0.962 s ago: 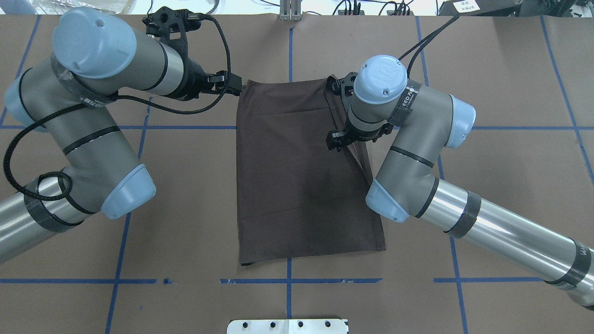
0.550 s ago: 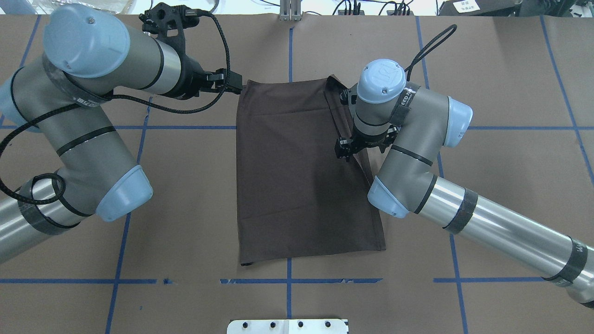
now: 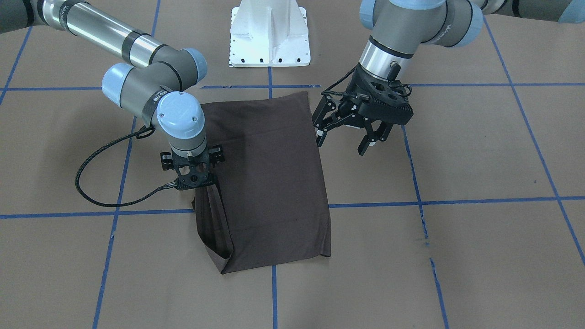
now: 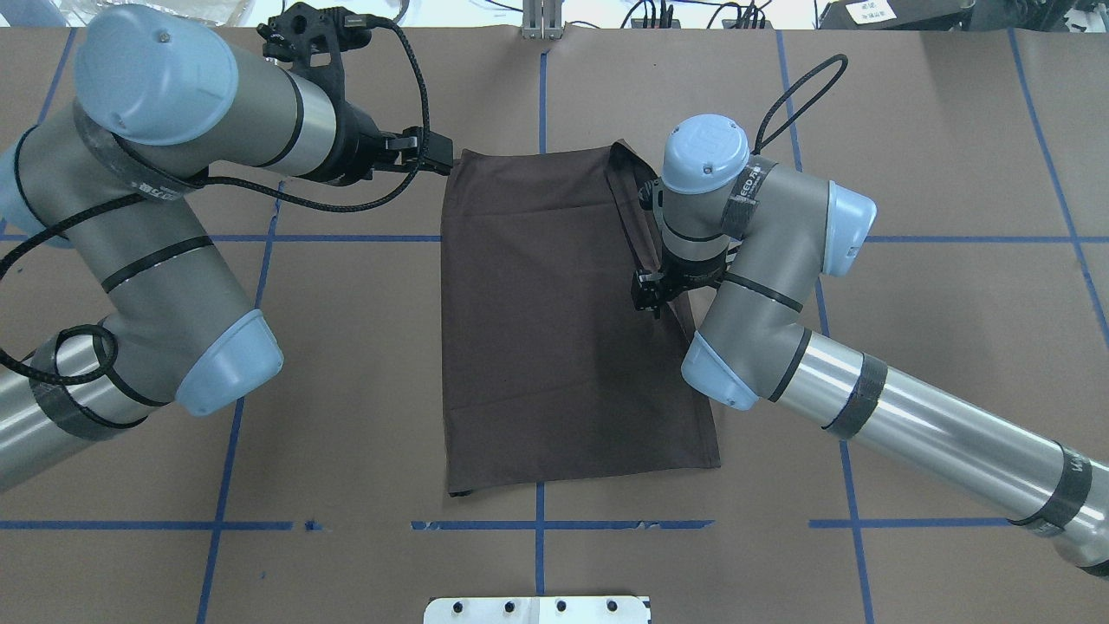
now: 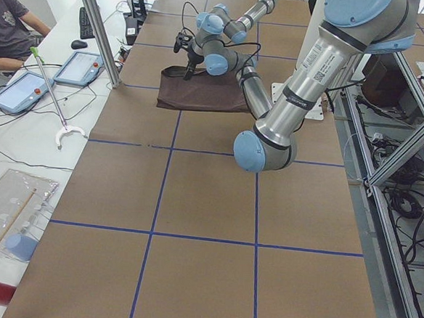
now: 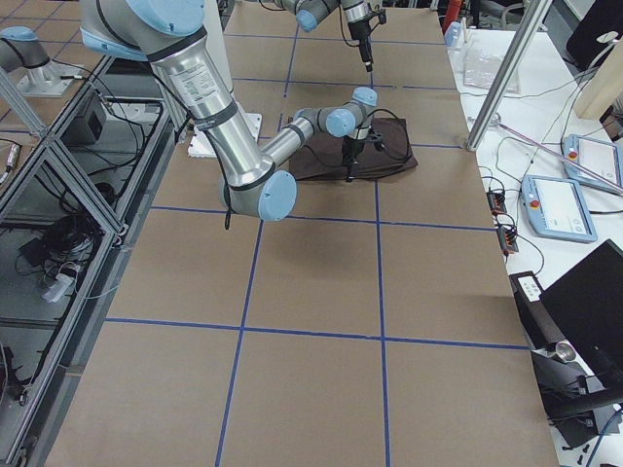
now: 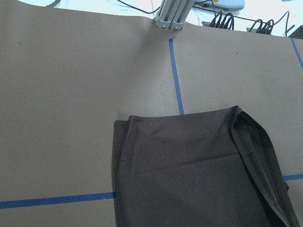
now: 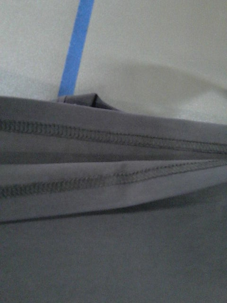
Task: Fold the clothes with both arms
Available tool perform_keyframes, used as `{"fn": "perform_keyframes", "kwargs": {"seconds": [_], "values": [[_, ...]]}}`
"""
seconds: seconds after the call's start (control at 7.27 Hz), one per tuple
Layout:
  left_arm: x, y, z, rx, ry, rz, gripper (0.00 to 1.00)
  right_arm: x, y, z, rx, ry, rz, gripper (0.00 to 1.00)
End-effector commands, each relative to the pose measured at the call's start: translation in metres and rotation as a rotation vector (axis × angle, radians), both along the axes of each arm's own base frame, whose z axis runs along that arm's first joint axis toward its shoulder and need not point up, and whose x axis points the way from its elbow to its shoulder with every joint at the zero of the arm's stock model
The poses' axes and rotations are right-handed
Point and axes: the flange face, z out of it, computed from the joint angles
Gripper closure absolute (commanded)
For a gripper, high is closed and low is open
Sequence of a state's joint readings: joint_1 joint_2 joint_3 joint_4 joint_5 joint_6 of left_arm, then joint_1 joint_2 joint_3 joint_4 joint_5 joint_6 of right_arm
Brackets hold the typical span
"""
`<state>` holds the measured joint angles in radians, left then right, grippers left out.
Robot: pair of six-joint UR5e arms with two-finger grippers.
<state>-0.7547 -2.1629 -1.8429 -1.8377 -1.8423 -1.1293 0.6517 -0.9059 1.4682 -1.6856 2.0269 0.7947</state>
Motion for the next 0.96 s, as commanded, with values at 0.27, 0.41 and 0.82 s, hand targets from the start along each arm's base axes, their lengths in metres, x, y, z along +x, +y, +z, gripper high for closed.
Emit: {"fn": "perform_keyframes", "kwargs": {"seconds": [0.27, 0.41, 0.82], "values": [[0.0, 0.0, -0.002, -0.003, 0.006, -0.003, 0.0, -0.004, 0.007, 0.012, -0.018, 0.026, -0.01, 0.0], [-0.003, 0.003, -0.004, 0.001, 0.01, -0.003, 0.0, -0.003, 0.005, 0.012, -0.017, 0.027, -0.008, 0.0], [-0.004, 0.004, -0.006, 0.002, 0.015, -0.004, 0.0, 0.028, -0.019, 0.023, -0.012, 0.052, -0.004, 0.0]]}}
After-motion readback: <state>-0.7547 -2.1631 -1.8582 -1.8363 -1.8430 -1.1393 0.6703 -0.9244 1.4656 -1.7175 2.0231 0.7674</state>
